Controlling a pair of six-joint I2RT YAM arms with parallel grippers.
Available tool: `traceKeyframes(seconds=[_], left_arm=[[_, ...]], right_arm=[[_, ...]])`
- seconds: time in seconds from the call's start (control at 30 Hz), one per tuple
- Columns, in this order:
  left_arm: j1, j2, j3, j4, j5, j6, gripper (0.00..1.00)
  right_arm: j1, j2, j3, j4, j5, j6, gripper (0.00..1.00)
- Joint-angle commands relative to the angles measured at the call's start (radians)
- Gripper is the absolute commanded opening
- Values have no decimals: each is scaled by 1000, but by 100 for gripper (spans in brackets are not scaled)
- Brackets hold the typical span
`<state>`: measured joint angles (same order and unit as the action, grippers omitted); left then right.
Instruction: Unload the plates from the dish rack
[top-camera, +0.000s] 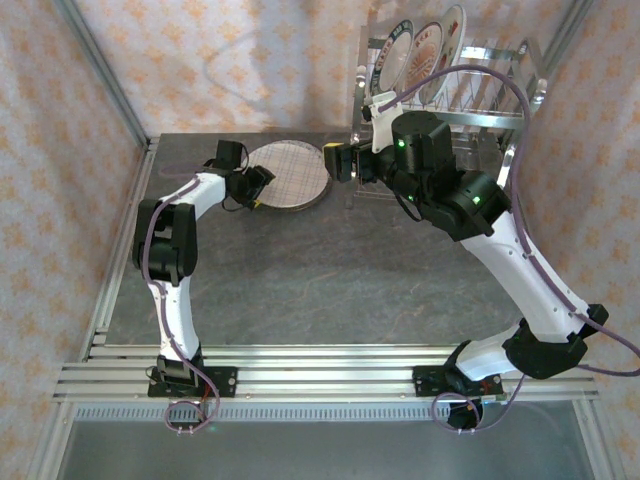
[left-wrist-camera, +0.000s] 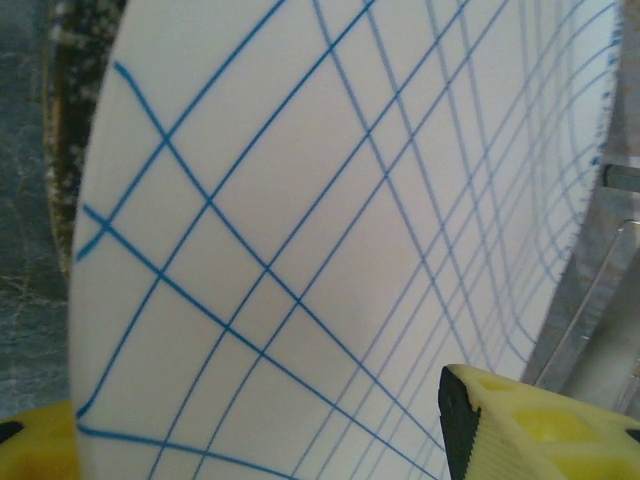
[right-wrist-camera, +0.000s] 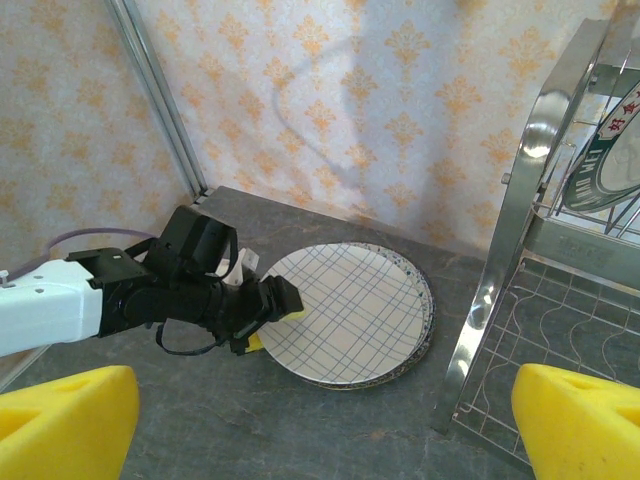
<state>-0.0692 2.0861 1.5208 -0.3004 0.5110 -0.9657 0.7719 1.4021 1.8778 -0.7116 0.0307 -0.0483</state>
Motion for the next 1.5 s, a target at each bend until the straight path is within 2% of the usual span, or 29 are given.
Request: traceKeyframes(seconds=[0.0, 0.63, 1.23, 1.47], left_arm=[[10, 18, 37, -62, -31, 28, 65], [9, 49, 119, -202, -77, 47, 67], [10, 57, 159, -253, -94, 65, 67], [9, 31, 167, -266, -112, 67, 68]], right_arm=[[3, -16, 18, -15, 21, 13, 95], [3, -20, 15, -19, 22, 17, 96], [3, -20, 9, -15, 23, 24, 96], [2, -6, 40, -44, 82, 27, 96]])
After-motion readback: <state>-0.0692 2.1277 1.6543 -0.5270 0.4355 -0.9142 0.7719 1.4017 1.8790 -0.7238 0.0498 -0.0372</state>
